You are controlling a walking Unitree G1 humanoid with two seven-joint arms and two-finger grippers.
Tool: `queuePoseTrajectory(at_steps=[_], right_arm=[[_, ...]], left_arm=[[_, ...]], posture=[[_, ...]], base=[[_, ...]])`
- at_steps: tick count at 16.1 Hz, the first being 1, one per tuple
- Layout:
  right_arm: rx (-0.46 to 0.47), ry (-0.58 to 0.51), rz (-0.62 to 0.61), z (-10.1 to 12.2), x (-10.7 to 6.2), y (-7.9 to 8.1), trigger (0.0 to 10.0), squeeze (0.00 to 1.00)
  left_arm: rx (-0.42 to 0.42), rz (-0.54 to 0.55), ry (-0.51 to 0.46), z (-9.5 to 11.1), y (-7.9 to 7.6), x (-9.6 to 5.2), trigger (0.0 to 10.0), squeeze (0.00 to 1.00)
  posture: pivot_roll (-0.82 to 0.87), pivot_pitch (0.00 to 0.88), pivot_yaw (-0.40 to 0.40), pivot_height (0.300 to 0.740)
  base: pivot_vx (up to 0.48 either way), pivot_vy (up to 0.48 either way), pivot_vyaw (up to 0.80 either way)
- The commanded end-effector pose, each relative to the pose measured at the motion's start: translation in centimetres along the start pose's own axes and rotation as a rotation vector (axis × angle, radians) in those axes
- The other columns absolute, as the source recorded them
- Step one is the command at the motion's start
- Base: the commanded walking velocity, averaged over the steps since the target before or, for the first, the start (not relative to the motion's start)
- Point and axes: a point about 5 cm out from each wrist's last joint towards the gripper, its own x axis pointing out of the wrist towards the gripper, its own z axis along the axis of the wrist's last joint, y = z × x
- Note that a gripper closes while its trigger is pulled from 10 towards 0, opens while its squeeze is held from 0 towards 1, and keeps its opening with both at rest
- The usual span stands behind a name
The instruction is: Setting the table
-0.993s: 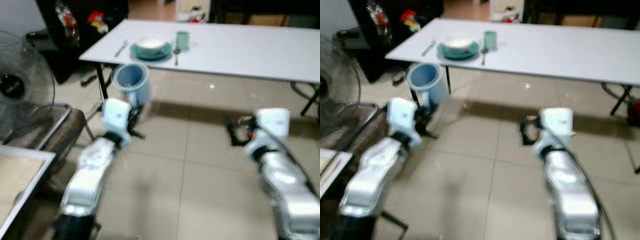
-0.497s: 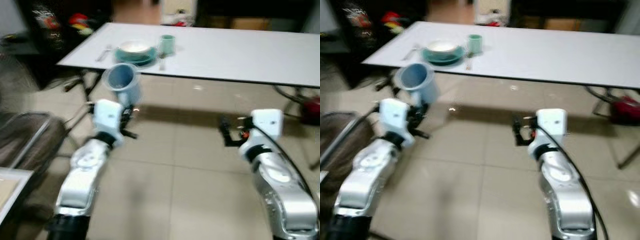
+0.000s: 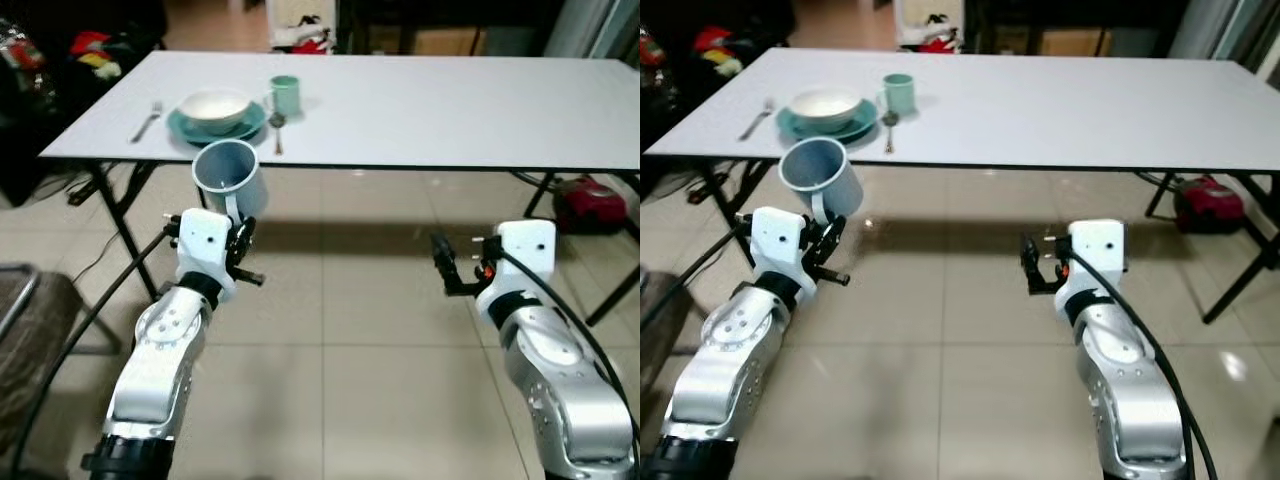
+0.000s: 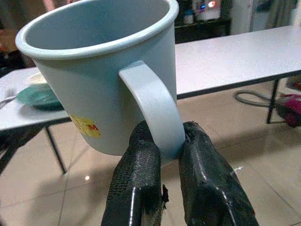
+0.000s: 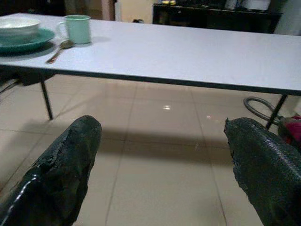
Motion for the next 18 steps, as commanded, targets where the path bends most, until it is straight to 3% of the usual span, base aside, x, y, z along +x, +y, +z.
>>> queuePoseTrajectory(at_steps=[1,5,7,18], right_arm=[[-0.009,-0.009,-0.014,0.28,0.05,-0.63,10.0,0.0],[0.005,-0.005,-0.015,0.14,-0.12,-0.46,10.0,0.0],[0.031,0.009,-0.019,-0.12,-0.23,-0.61,10.0,0.0],[-0.01,0.021,0.007,-0.41,-0.13,-0.25,10.0,0.0]], left_arm=[[0.006,-0.03,-0.031,0.86,-0.91,0.33,10.0,0.0],[0.013,-0.026,-0.016,0.56,-0.73,0.04,10.0,0.0],[0.024,-0.018,-0.006,0.41,-0.58,0.08,10.0,0.0],[0.043,-0.006,0.005,0.39,-0.52,0.26,10.0,0.0]], posture=[[0.05,0.0,0.019,0.74],[0.04,0.0,0.026,0.74],[0.04,0.0,0.03,0.74],[0.05,0.0,0.026,0.74]], base=[[0.33,0.0,-0.54],[0.33,0.0,-0.8],[0.332,0.0,0.0],[0.33,0.0,0.0]])
